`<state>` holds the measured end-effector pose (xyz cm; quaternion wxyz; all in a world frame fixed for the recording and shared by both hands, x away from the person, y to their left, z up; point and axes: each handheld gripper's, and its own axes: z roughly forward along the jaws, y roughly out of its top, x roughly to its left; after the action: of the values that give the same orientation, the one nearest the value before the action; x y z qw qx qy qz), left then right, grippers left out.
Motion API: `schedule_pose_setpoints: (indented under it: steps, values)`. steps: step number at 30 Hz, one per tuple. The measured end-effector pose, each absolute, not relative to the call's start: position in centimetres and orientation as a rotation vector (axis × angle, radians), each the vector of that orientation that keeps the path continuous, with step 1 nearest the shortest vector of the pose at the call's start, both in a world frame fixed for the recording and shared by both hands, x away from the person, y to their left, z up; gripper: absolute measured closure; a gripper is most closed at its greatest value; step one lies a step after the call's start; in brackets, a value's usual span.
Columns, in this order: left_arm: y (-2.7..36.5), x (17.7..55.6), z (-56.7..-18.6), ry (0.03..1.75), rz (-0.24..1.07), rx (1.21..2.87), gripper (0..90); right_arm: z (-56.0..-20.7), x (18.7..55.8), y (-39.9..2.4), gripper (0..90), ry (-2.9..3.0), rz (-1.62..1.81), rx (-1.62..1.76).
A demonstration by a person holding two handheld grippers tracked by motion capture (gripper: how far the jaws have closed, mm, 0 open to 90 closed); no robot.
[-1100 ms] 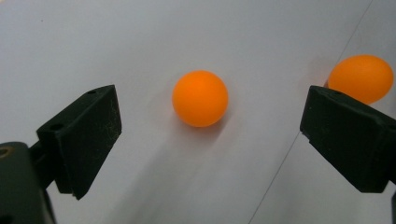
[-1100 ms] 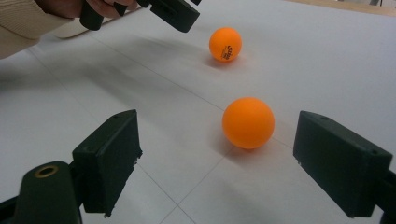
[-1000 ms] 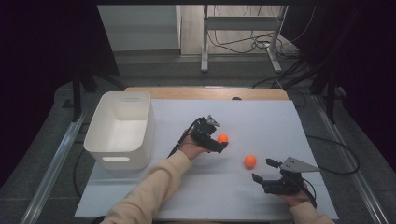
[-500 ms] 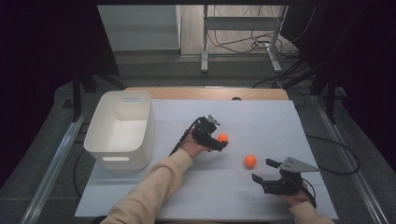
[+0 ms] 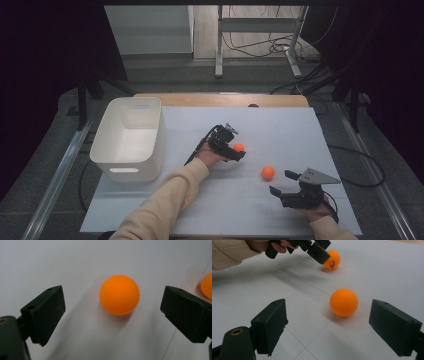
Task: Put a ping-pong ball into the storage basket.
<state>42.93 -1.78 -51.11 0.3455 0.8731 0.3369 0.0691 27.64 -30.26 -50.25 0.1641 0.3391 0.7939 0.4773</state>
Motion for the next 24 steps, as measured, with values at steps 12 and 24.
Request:
schedule_pose_setpoints:
  steps: [12, 24]
  values:
    - [-2.71, 43.48, -51.89, 0.858, 0.179, 2.287, 9.0, -50.28, 27.65, -30.29, 15.2, 2.266, 1.359, 0.968]
    - [-2.86, 43.85, -52.15, 0.879, 0.181, 2.267, 15.4, -50.25, 27.59, -30.28, 15.3, 2.267, 1.356, 0.965]
